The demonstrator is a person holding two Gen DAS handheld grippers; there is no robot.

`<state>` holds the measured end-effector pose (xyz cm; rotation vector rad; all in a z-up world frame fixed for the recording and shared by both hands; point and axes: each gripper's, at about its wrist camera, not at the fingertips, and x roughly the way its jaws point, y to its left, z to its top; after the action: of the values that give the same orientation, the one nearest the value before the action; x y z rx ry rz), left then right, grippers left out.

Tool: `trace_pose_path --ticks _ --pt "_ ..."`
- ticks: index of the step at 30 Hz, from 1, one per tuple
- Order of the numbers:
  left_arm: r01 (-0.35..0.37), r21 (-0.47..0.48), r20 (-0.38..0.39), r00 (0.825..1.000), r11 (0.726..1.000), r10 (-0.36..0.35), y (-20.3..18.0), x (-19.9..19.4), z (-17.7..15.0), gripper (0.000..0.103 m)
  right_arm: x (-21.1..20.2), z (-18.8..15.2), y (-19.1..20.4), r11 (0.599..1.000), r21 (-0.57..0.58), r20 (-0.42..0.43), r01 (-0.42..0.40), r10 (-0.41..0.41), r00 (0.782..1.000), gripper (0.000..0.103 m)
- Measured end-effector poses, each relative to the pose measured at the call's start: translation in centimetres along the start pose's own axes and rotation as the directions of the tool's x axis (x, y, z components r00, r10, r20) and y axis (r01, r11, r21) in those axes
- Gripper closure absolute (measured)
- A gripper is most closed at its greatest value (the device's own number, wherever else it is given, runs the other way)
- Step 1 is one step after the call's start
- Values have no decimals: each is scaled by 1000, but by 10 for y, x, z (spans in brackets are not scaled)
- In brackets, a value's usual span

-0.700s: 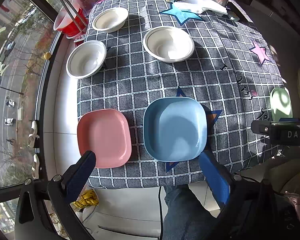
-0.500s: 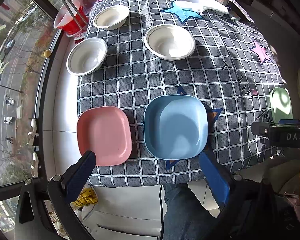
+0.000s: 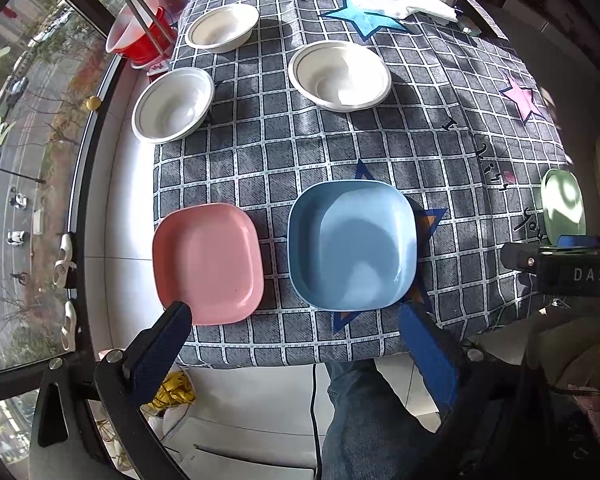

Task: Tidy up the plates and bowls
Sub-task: 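Move both grippers toward the rim of the blue plate, then close both grippers on the blue plate rim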

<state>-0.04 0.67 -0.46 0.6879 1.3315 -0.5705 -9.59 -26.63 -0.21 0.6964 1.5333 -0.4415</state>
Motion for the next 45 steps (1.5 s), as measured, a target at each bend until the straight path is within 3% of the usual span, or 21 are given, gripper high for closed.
trace_pose_path --ticks 7,11,15,19,26,38,45 --pt "-27 -13 -17 999 1000 27 5 15 3 0 5 -2 2 999 -14 25 33 -32 999 0" --pt "-31 -58 40 999 998 33 16 35 8 0 17 -4 9 998 -44 22 53 -52 998 0" --pt "-55 -78 -2 999 995 54 24 50 11 0 26 -5 19 994 -83 14 73 -72 997 0" --pt "-59 -94 -98 994 994 50 32 64 6 0 40 -4 28 993 -92 -7 68 -69 998 0" --pt "-94 -110 -154 985 989 77 42 78 -3 0 70 5 46 992 -102 -17 77 -79 997 0" --pt "-166 -77 -160 975 983 152 33 108 7 0 130 29 67 996 -53 -25 74 -75 997 0" --pt "-140 -42 -171 977 989 131 7 125 12 0 163 13 56 994 -60 -42 86 -88 995 0"
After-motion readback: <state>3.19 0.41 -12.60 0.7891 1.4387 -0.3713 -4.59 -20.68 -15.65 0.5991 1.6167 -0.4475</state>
